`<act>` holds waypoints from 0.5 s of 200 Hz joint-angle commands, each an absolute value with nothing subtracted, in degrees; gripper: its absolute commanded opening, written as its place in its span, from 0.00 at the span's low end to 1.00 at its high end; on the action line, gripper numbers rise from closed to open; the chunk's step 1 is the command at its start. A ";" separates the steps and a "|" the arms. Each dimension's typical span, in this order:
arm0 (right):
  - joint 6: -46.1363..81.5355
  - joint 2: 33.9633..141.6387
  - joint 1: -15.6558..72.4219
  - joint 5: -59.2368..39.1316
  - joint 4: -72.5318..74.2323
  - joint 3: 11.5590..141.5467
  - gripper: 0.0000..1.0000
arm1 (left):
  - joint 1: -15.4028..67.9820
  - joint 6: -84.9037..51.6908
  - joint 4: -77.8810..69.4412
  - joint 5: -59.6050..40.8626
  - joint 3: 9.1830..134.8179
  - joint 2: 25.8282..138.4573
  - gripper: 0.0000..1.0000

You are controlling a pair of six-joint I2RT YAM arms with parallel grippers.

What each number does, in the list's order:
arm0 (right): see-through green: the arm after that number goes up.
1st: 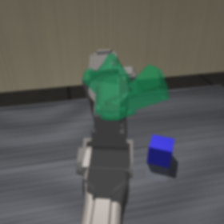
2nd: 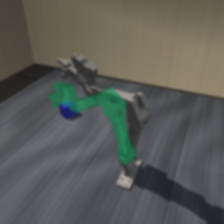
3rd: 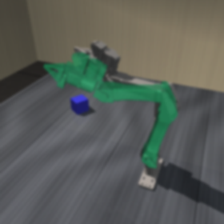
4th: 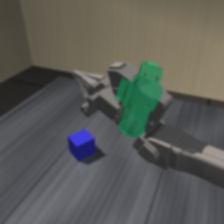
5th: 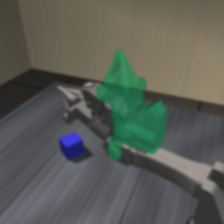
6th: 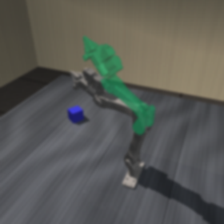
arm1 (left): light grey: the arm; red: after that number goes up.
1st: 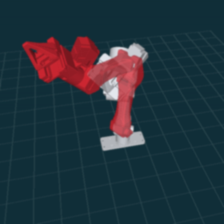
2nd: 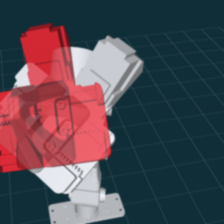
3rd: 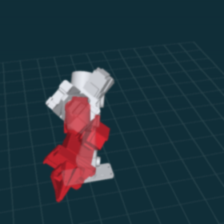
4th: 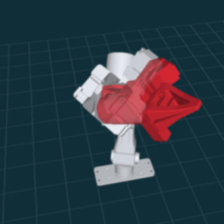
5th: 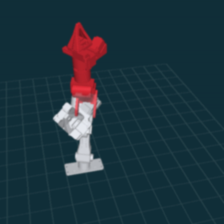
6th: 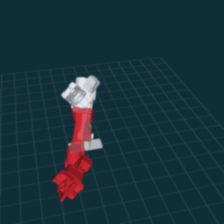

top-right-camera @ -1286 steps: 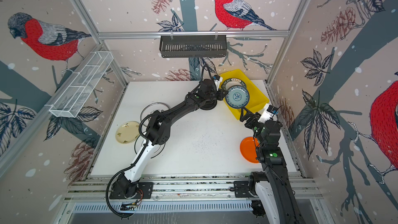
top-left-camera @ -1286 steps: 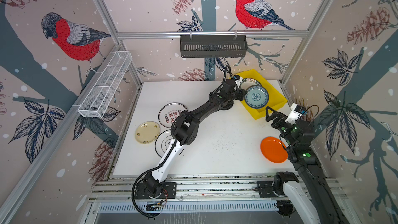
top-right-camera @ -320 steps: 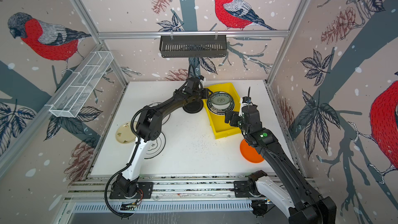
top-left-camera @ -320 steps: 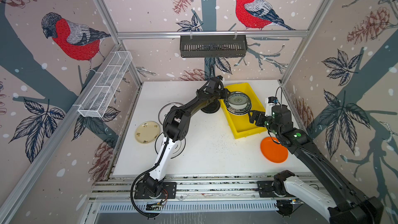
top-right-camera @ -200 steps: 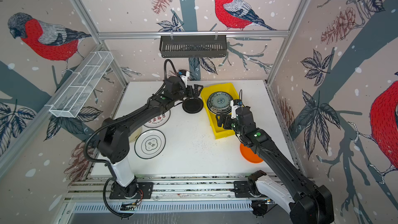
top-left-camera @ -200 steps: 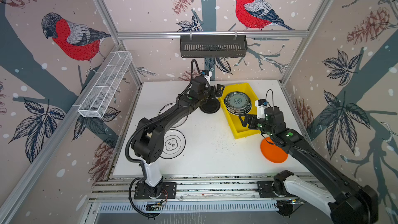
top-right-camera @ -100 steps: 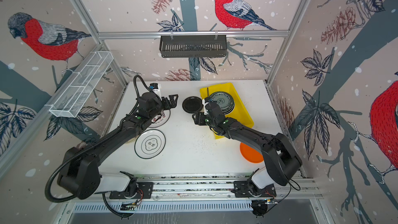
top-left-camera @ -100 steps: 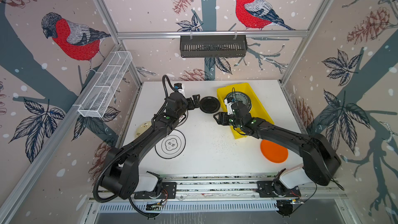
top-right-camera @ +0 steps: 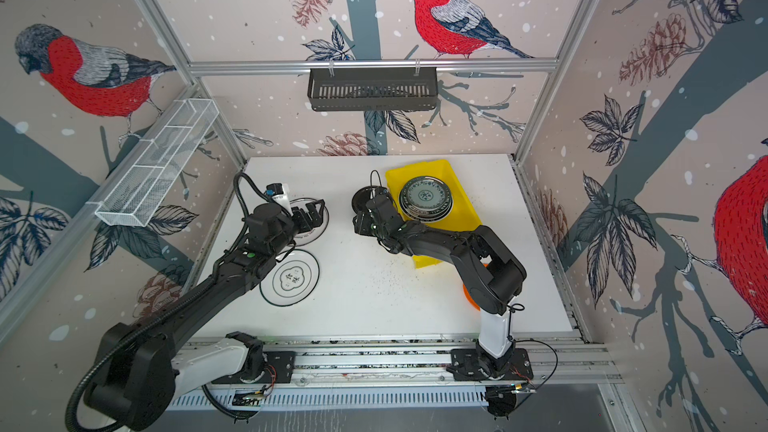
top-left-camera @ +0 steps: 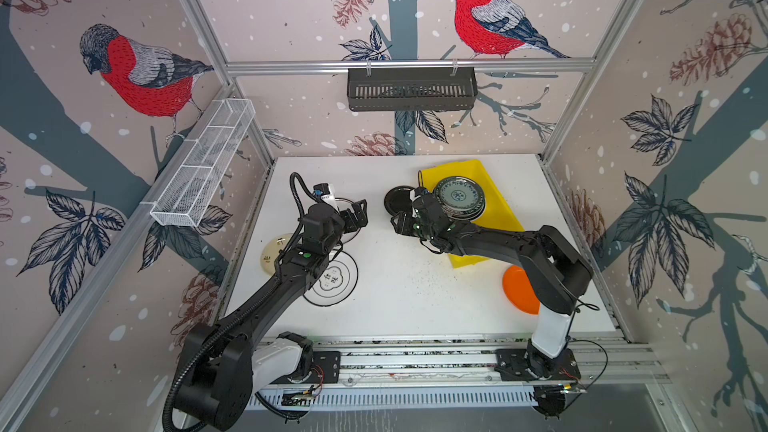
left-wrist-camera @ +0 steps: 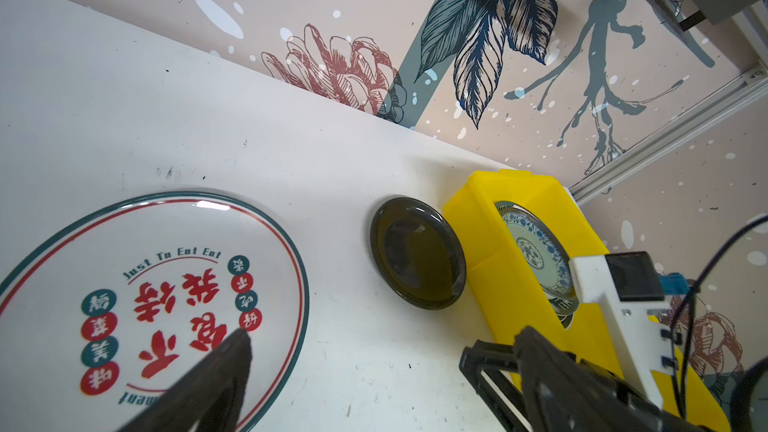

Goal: Place the plates into the plastic bin on the countertop
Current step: 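Open the left gripper and withdraw it while the right gripper releases the bin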

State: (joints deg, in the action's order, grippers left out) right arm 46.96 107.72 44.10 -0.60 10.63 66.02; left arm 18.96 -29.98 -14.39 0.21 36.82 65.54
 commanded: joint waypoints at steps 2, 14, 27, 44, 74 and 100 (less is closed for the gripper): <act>52.11 110.34 43.18 4.32 8.88 67.40 0.54 | 18.90 -30.38 -17.04 -0.03 35.66 64.86 0.98; 53.12 111.28 42.62 4.34 9.27 67.32 0.54 | 18.90 -30.49 -17.29 -0.64 34.97 64.60 0.98; 53.52 111.95 42.46 5.26 9.84 67.15 0.53 | 18.90 -30.50 -17.48 -1.07 34.33 64.44 0.98; 53.61 112.91 42.20 6.24 10.52 67.26 0.53 | 18.90 -30.50 -17.49 -1.32 33.69 64.24 0.98; 55.57 114.57 40.40 5.00 12.00 66.75 0.52 | 18.92 -30.42 -17.36 -1.85 32.62 63.40 0.98; 55.66 114.79 38.87 5.91 13.84 65.97 0.50 | 18.91 -30.32 -18.27 -1.93 31.41 62.27 0.98</act>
State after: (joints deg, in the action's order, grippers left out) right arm 54.28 114.52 39.90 4.45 10.83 66.50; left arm 18.96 -30.00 -14.79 -1.52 32.27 63.16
